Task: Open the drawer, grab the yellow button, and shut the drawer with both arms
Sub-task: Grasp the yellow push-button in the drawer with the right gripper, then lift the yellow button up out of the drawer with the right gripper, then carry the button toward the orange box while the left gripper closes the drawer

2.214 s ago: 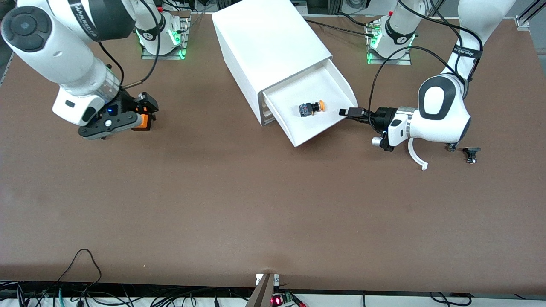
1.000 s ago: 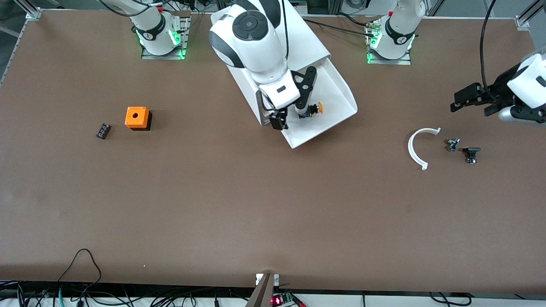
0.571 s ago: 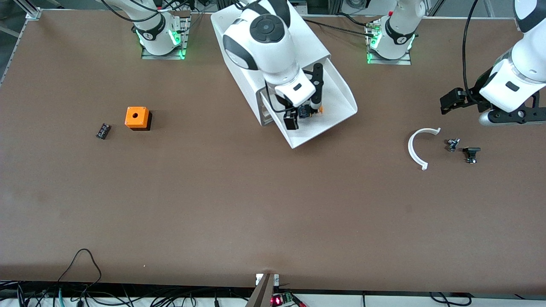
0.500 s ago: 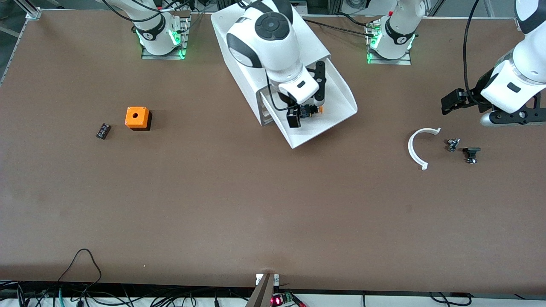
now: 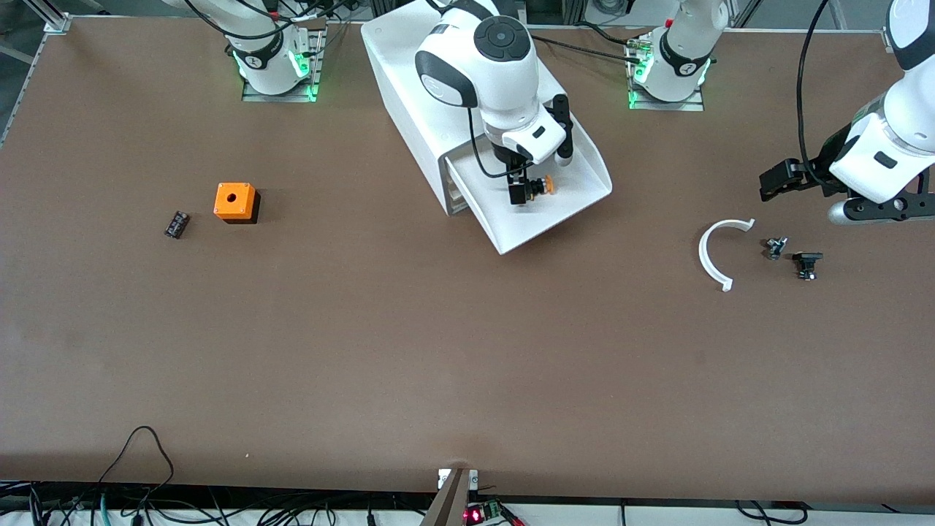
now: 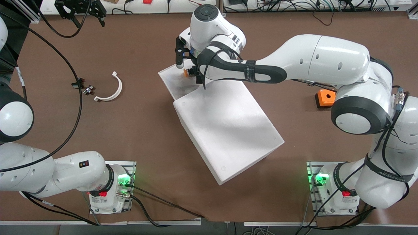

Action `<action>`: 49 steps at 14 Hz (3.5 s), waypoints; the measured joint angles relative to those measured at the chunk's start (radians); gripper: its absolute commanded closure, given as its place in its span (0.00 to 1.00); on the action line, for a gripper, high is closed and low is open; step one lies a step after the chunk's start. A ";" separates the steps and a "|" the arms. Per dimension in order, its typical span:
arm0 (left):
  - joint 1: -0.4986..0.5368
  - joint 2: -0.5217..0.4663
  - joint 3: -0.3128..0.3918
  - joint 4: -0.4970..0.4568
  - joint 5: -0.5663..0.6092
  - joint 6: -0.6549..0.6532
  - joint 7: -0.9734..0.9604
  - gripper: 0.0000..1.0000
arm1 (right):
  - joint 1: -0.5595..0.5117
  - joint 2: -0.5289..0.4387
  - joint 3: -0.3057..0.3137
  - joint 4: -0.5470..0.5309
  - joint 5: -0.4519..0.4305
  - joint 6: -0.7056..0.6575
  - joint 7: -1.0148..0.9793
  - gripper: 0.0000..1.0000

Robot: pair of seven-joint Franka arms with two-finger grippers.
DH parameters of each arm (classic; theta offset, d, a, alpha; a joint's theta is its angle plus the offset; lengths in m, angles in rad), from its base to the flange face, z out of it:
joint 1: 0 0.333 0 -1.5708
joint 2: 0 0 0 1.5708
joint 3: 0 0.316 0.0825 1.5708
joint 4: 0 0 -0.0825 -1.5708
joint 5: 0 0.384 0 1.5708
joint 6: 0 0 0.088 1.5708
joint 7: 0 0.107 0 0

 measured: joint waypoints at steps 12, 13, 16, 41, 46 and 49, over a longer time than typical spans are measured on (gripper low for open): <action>0.000 0.000 0.001 0.000 0.000 -0.002 0.000 0.00 | 0.035 0.020 -0.005 0.005 -0.076 0.002 0.000 0.63; 0.000 0.000 0.001 0.000 0.000 -0.002 0.000 0.00 | 0.036 0.020 -0.005 0.008 -0.078 0.003 0.000 0.69; 0.000 0.000 0.001 0.003 -0.001 -0.002 0.000 0.00 | 0.037 0.020 -0.005 0.020 -0.100 0.003 0.000 0.83; -0.309 0.151 -0.059 -0.434 -0.130 0.646 -0.612 0.00 | -0.577 -0.185 -0.317 -0.371 0.116 -0.050 0.402 0.82; -0.332 0.038 -0.206 -0.547 -0.263 0.629 -0.626 0.00 | -0.696 -0.192 -0.319 -0.607 0.104 0.216 0.268 0.82; -0.337 -0.022 -0.329 -0.600 -0.273 0.626 -0.631 0.00 | -0.757 -0.190 -0.319 -0.743 0.095 0.432 0.130 0.81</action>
